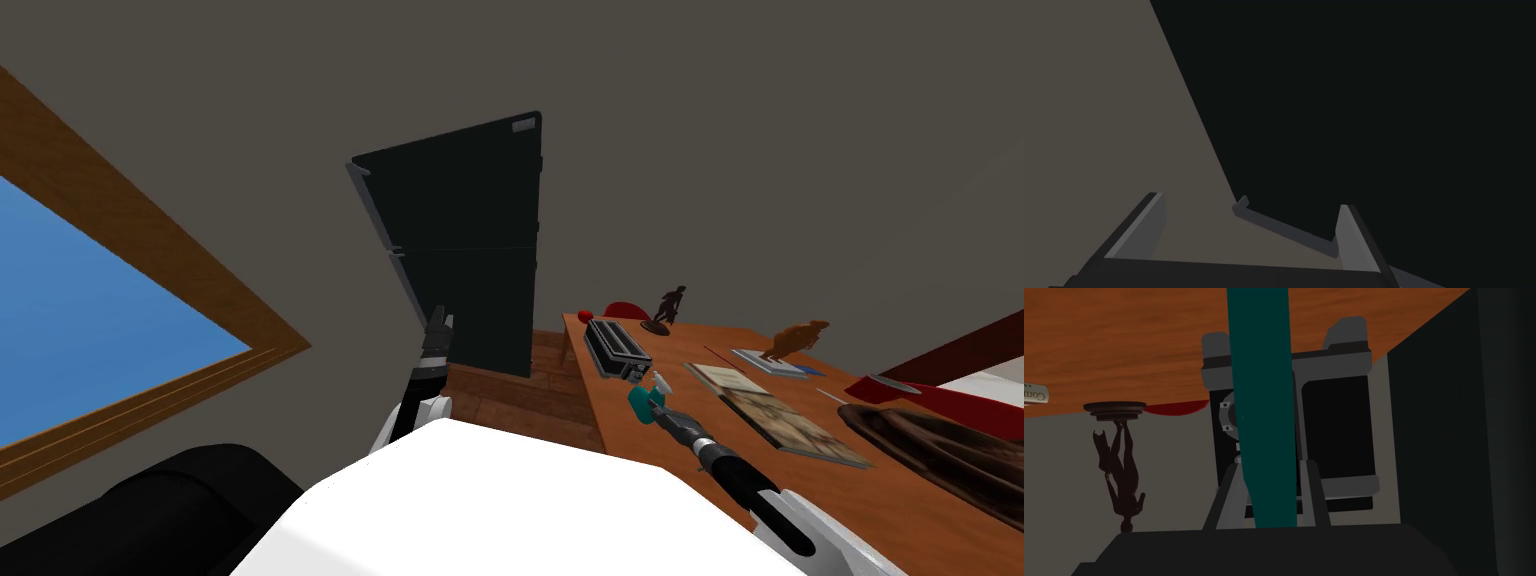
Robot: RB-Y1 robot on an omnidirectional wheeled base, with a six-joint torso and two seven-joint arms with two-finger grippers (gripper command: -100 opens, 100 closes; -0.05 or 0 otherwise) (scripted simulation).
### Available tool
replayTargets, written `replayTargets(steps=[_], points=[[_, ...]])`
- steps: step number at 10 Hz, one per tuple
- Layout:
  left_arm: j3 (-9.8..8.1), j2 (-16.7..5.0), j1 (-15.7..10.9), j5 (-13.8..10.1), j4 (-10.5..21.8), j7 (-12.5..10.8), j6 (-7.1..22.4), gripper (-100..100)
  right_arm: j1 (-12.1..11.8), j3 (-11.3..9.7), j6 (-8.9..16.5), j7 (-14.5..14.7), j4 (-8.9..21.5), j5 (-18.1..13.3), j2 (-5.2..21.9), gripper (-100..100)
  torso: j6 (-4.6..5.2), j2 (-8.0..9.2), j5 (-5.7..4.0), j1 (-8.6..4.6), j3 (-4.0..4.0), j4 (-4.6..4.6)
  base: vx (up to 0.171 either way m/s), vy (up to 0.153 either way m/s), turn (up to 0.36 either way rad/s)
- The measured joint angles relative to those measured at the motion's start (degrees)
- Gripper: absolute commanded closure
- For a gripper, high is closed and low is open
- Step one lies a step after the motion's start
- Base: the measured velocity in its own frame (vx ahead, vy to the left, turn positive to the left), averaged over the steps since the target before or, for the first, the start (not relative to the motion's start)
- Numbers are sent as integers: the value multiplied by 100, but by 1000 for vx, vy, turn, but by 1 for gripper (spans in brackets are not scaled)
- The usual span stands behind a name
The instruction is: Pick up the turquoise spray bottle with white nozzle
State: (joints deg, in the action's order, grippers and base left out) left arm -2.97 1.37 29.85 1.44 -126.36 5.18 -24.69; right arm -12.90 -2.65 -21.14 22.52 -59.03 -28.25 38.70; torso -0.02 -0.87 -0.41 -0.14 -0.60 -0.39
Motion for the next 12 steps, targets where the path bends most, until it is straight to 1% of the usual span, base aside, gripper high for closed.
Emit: replayTargets(steps=[1,2,4,5,7,8,9,10,11,12], points=[[0,0,0,0,0,0,0,0,-160,52,-52,-8,-133,-12,36,100,-6,-8,0,1,-5,-2,61,14,25],[0,0,-1,0,0,0,0,0,-270,82,-92,-2,-177,-15,35,100,-8,7,-4,-4,2,-1,93,30,-82],[0,0,-1,0,0,0,0,0,-614,218,-158,6,-507,-67,58,100,-7,1,1,6,0,0,80,22,-29],[0,0,-1,0,0,0,0,0,-744,238,-175,0,-595,-69,72,100,-8,13,-1,-1,6,1,111,30,-91],[0,0,-1,0,0,0,0,0,-1089,361,-210,1,-973,-127,84,100,-10,0,2,9,0,1,76,22,-22],[0,0,-2,0,0,0,0,0,-1223,392,-244,19,-1043,-131,74,100,-8,16,0,-1,7,2,105,12,-90],[0,0,0,0,0,0,0,0,-1405,466,-289,-7,-1231,-154,133,100,-7,4,7,0,4,5,114,24,-61],[0,0,-1,0,0,0,0,0,-1547,538,-358,17,-1327,-176,119,100,-10,0,1,5,0,1,49,17,4],[0,0,-2,0,0,0,0,0,-1668,552,-381,22,-1395,-179,129,100,-10,15,1,1,7,3,12,5,0],[0,0,-2,0,0,0,0,0,-1681,550,-382,20,-1402,-181,131,0,-11,26,1,-4,15,7,0,0,0]])
